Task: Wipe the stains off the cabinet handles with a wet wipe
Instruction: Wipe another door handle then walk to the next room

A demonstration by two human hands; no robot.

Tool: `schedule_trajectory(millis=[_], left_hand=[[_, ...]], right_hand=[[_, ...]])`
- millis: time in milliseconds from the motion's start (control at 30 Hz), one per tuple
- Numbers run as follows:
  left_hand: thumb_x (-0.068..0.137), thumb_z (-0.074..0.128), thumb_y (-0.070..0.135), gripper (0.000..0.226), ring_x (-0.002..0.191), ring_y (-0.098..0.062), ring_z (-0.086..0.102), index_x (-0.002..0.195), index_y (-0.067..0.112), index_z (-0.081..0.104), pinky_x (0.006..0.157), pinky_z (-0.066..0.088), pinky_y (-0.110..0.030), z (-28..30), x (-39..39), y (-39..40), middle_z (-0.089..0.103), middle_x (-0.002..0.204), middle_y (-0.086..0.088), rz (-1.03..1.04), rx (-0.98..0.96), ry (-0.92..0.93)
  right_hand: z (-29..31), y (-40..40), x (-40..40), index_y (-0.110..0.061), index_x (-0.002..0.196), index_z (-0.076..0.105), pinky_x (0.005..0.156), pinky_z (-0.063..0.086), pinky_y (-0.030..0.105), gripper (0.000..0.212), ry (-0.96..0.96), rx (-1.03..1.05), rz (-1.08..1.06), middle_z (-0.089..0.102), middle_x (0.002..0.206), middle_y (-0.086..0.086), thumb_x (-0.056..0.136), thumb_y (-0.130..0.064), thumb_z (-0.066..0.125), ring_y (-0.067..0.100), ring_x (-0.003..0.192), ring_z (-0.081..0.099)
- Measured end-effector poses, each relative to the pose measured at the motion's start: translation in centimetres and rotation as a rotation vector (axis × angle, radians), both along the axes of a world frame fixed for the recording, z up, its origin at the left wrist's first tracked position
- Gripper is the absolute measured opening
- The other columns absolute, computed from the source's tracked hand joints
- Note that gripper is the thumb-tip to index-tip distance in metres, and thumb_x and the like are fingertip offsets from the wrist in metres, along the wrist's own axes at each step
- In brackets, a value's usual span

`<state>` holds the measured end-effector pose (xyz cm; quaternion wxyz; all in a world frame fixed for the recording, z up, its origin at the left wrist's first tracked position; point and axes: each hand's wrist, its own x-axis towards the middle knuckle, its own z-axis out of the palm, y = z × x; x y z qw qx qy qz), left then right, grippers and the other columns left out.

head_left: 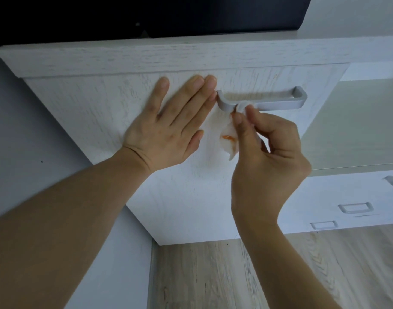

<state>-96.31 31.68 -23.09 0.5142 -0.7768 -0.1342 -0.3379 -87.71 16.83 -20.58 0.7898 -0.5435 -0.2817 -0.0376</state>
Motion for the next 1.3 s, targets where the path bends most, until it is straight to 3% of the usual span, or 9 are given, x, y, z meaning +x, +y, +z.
schedule_trajectory(millis=[233,300,400,533,633,800,967,1133,1300], left_hand=[[0.097,0.028,0.037,0.069,0.146,-0.028,-0.004,0.149,-0.002,0.006,0.117,-0.006,-0.051,-0.1,0.1,0.0,-0.015,0.155,-0.018,-0.015,-0.015,-0.005],[0.097,0.028,0.038,0.068,0.146,-0.029,-0.005,0.149,-0.002,0.006,0.117,-0.006,-0.051,0.0,0.1,0.0,-0.012,0.156,-0.019,-0.011,-0.008,-0.007],[0.097,0.031,0.037,0.069,0.146,-0.029,0.002,0.149,-0.003,0.009,0.118,-0.002,-0.05,0.1,-0.1,0.0,-0.003,0.157,-0.019,-0.025,0.016,-0.012],[0.094,0.043,0.026,0.064,0.14,-0.024,0.027,0.148,0.001,0.019,0.117,0.008,-0.046,0.8,-0.5,-0.9,0.025,0.152,-0.011,-0.117,-0.09,-0.03],[0.092,0.047,0.018,0.057,0.137,-0.019,0.034,0.146,0.006,0.031,0.112,0.009,-0.056,1.7,-1.3,-0.9,0.033,0.149,-0.006,-0.157,-0.153,-0.055],[0.091,0.043,0.031,0.067,0.136,-0.022,0.031,0.148,0.001,0.024,0.114,0.008,-0.052,1.5,-2.0,0.4,0.03,0.149,-0.008,-0.054,0.036,0.055],[0.091,0.039,0.038,0.071,0.145,-0.024,0.015,0.149,0.001,0.021,0.116,0.006,-0.05,1.1,-1.7,0.8,0.02,0.154,-0.011,-0.001,0.086,0.011],[0.09,0.039,0.038,0.072,0.138,-0.024,0.025,0.149,0.001,0.02,0.115,0.006,-0.05,1.0,-1.6,0.8,0.025,0.151,-0.01,0.013,0.089,0.023],[0.091,0.037,0.038,0.072,0.139,-0.025,0.021,0.149,0.001,0.018,0.115,0.006,-0.05,0.9,-1.5,0.7,0.022,0.152,-0.011,0.022,0.08,0.021]], right_hand=[[0.0,0.0,-0.5,-0.015,0.091,0.069,0.075,0.053,0.023,0.015,0.024,-0.022,0.018,0.065,0.085,-0.001,0.081,-0.003,0.072,0.011,0.086,0.065],[0.2,-0.7,-0.4,-0.018,0.093,0.069,0.072,0.049,0.016,0.016,0.031,-0.045,-0.007,0.066,0.087,0.003,0.083,-0.006,0.071,0.01,0.085,0.065],[0.9,-1.8,-0.3,-0.022,0.094,0.067,0.067,0.047,0.009,0.016,0.092,-0.001,-0.059,0.066,0.09,0.009,0.084,-0.01,0.069,0.013,0.083,0.064],[2.2,-1.6,-0.4,-0.019,0.097,0.064,0.07,0.047,0.01,0.019,0.068,0.036,-0.016,0.06,0.084,-0.003,0.085,-0.004,0.066,0.007,0.081,0.058],[2.7,-0.7,-0.6,-0.013,0.1,0.069,0.069,0.046,0.011,0.014,0.077,-0.008,-0.006,0.06,0.087,0.002,0.087,-0.007,0.066,0.008,0.081,0.06],[2.0,-0.6,0.3,-0.019,0.111,0.065,0.071,0.045,0.009,0.023,-0.12,-0.167,-0.036,0.051,0.088,-0.01,0.089,-0.016,0.064,-0.008,0.077,0.053],[0.3,-1.5,1.6,-0.007,0.128,0.055,0.085,0.051,0.023,0.048,-0.434,-0.33,0.016,0.039,0.101,-0.013,0.083,-0.013,0.071,0.005,0.093,0.05],[0.6,-0.5,1.7,-0.003,0.104,0.069,0.074,0.038,-0.001,0.026,-0.536,-0.249,-0.223,0.049,0.088,-0.001,0.078,-0.006,0.075,0.003,0.074,0.049],[0.6,-0.1,1.0,-0.004,0.099,0.071,0.072,0.037,-0.001,0.022,-0.467,-0.2,-0.268,0.052,0.084,-0.002,0.079,-0.011,0.075,0.002,0.069,0.051]])
